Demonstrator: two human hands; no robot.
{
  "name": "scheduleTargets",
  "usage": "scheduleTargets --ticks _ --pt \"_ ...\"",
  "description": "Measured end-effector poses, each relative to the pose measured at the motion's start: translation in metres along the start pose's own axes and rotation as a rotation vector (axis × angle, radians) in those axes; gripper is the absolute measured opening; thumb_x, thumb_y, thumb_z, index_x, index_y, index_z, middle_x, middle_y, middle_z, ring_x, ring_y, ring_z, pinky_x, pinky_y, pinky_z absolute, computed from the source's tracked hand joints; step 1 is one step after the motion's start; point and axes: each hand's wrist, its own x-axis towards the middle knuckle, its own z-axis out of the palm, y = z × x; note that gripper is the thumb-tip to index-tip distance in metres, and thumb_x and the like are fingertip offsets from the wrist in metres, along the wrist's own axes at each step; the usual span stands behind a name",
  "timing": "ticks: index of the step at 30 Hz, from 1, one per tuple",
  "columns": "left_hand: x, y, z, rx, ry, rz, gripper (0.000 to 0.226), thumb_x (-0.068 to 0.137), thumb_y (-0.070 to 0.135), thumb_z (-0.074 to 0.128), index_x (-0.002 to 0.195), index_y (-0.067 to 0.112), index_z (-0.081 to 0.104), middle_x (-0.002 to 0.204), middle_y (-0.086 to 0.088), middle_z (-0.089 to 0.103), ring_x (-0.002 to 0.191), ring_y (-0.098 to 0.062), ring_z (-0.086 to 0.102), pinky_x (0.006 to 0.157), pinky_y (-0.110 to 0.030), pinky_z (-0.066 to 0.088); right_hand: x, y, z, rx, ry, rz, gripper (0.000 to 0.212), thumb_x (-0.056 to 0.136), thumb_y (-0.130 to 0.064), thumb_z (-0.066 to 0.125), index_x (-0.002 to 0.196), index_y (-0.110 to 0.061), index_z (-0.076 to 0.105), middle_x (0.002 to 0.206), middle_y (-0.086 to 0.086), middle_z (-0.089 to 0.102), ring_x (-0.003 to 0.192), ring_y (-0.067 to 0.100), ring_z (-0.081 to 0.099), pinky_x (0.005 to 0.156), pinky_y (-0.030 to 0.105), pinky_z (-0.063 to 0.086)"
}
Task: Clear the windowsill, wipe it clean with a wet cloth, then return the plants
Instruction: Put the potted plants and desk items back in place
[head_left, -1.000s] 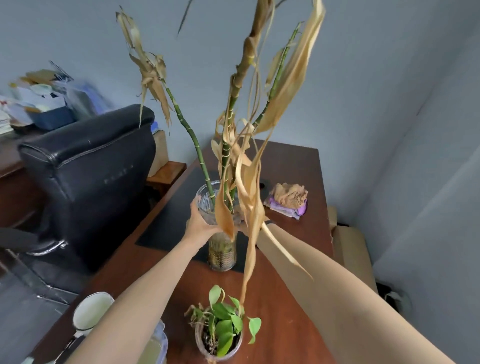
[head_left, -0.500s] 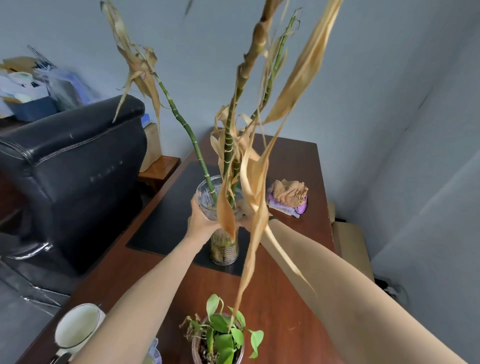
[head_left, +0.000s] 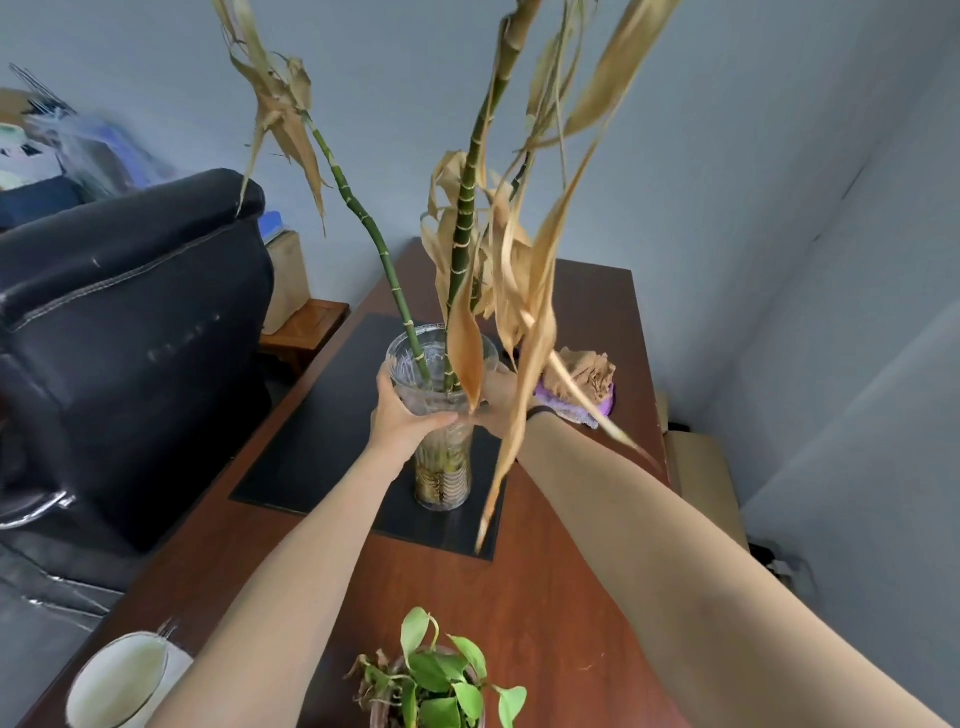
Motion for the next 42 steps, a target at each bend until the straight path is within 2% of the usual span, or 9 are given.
scheduleTargets --ticks 4,8,12,20,25,31,36,39,42 --pt "0.000 0.003 0.005 -0.013 0.022 0.002 0.120 0.058 0.018 0.090 0.147 0.036 0.012 0.146 -0.001 0.039 0.133 -0.023 0.039 0.107 -0.051 0.038 0.017 0.005 0.002 0.144 -0.041 0.072 0.015 0.098 -0.014 0.041 0.106 -0.014 0.053 0.120 0.016 0.058 0.102 0.025 0.060 0.090 0.038 0.053" --pt "-0.001 0.006 0.005 -0.012 -0.014 -0.084 0.129 0.058 0.024 0.090 0.149 0.040 0.001 0.152 -0.003 0.031 0.136 -0.027 0.035 0.107 -0.054 0.036 0.001 0.009 0.003 0.312 -0.055 0.046 0.026 0.100 -0.013 0.045 0.122 -0.003 0.054 0.144 0.020 0.039 0.130 0.039 0.041 0.106 0.052 0.035" --pt "-0.014 0.007 0.004 0.063 -0.089 -0.270 0.129 0.068 0.035 0.084 0.146 0.037 -0.018 0.159 -0.001 0.010 0.140 -0.031 0.028 0.108 -0.055 0.033 -0.011 0.022 -0.008 0.349 -0.073 0.049 0.060 0.098 -0.028 0.050 0.150 -0.017 0.023 0.153 0.007 0.027 0.137 0.031 0.033 0.092 0.043 0.046" --pt "-0.087 -0.001 -0.013 0.324 -0.058 -0.448 0.064 0.093 0.035 0.057 0.146 0.009 0.030 0.149 -0.010 0.035 0.131 -0.030 0.041 0.101 -0.044 0.040 -0.076 0.079 -0.053 -0.078 -0.136 0.198 0.028 0.097 -0.022 0.047 0.123 -0.010 0.048 0.117 0.015 0.054 0.116 0.030 0.051 0.099 0.042 0.044" --pt "-0.149 -0.016 -0.022 0.500 -0.052 -0.619 0.045 0.098 0.021 0.046 0.136 -0.002 0.040 0.116 -0.023 0.048 0.101 -0.034 0.052 0.089 -0.044 0.045 -0.126 0.124 -0.073 -0.333 -0.181 0.300 0.041 0.096 -0.020 0.051 0.133 -0.003 0.043 0.129 0.022 0.052 0.118 0.033 0.053 0.092 0.043 0.047" --pt "-0.217 -0.030 -0.014 0.608 0.041 -0.616 0.035 0.095 0.006 0.049 0.127 -0.007 0.050 0.131 -0.021 0.054 0.121 -0.033 0.053 0.097 -0.037 0.044 -0.184 0.164 -0.093 -0.272 -0.159 0.396 0.029 0.101 -0.010 0.032 0.120 -0.002 0.052 0.111 0.009 0.058 0.120 0.031 0.053 0.096 0.035 0.043" --pt "-0.263 -0.062 -0.002 0.535 0.122 -0.664 0.036 0.098 0.010 0.038 0.130 -0.005 0.047 0.131 -0.023 0.053 0.120 -0.034 0.054 0.100 -0.039 0.045 -0.228 0.182 -0.099 -0.963 -0.231 0.180 0.036 0.094 -0.033 0.051 0.107 -0.002 0.064 0.104 0.014 0.064 0.097 0.027 0.060 0.076 0.030 0.044" --pt "-0.276 -0.076 0.002 0.489 0.137 -0.688 0.036 0.096 0.008 0.038 0.129 -0.002 0.047 0.131 -0.022 0.053 0.121 -0.033 0.054 0.101 -0.041 0.046 -0.222 0.204 -0.093 -0.650 -0.306 0.283 0.019 0.095 -0.024 0.052 0.096 -0.007 0.061 0.100 0.008 0.059 0.084 0.020 0.055 0.063 0.024 0.046" --pt "-0.279 -0.092 0.003 0.443 0.149 -0.705 0.033 0.094 0.009 0.043 0.123 -0.005 0.052 0.128 -0.023 0.056 0.119 -0.034 0.056 0.097 -0.042 0.046 -0.215 0.223 -0.078 -0.289 -0.303 0.479 0.029 0.090 0.003 0.053 0.118 0.006 0.057 0.125 0.016 0.058 0.110 0.025 0.061 0.087 0.026 0.054"
